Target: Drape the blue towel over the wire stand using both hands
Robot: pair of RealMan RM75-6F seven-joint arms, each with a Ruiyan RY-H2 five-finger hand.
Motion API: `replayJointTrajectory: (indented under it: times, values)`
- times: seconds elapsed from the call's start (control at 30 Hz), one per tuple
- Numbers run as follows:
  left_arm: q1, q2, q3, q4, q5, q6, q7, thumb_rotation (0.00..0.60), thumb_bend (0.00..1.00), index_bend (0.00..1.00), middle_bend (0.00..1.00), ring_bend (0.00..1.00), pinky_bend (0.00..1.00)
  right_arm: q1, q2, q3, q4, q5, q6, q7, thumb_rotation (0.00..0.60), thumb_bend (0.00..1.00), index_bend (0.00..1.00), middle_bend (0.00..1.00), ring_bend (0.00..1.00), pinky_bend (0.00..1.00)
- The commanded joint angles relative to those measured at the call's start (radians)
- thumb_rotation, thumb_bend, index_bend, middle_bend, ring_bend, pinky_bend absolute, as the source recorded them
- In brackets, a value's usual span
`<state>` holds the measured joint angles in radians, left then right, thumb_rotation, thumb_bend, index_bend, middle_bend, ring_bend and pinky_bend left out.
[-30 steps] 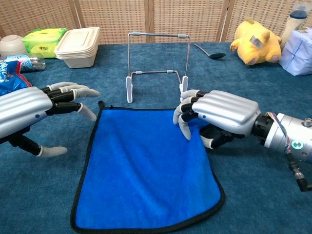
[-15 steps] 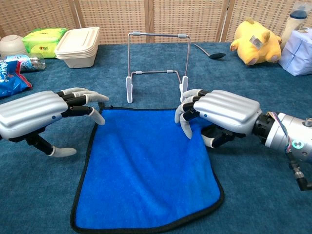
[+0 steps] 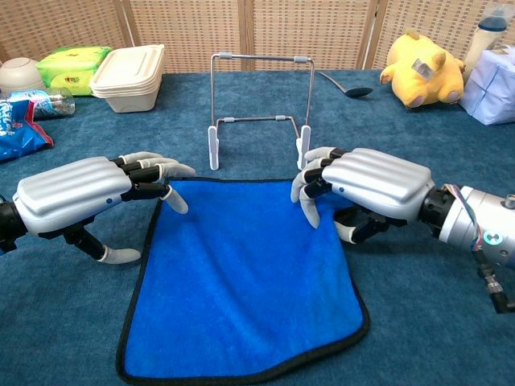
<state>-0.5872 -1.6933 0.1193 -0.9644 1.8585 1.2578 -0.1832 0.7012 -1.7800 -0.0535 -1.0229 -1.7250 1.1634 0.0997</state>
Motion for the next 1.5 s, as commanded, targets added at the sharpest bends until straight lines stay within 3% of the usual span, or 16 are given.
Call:
replayJointTrajectory:
  times: [0.03, 0.67, 1.5]
  values:
    - [-0.003, -0.005, 0.0, 0.006, -0.005, -0.001, 0.002, 0.6, 0.34, 0.26, 0.06, 0.0, 0.0, -0.001, -0.001, 0.0, 0.001, 0.001, 0.0, 0.0, 0.6, 0.45, 0.72, 0.32, 0.22, 0.11]
    - [-0.042, -0.058, 0.0, 0.045, -0.036, -0.026, -0.01, 0.6, 0.35, 0.3, 0.08, 0.0, 0.0, -0.006, 0.001, 0.003, 0.009, 0.01, -0.002, 0.005, 0.6, 0.45, 0.72, 0.32, 0.22, 0.12]
    - [-0.067, -0.123, -0.011, 0.066, -0.079, -0.051, -0.033, 0.6, 0.56, 0.31, 0.11, 0.0, 0.0, -0.011, 0.011, 0.013, 0.01, 0.025, -0.002, 0.012, 0.6, 0.45, 0.71, 0.32, 0.22, 0.13]
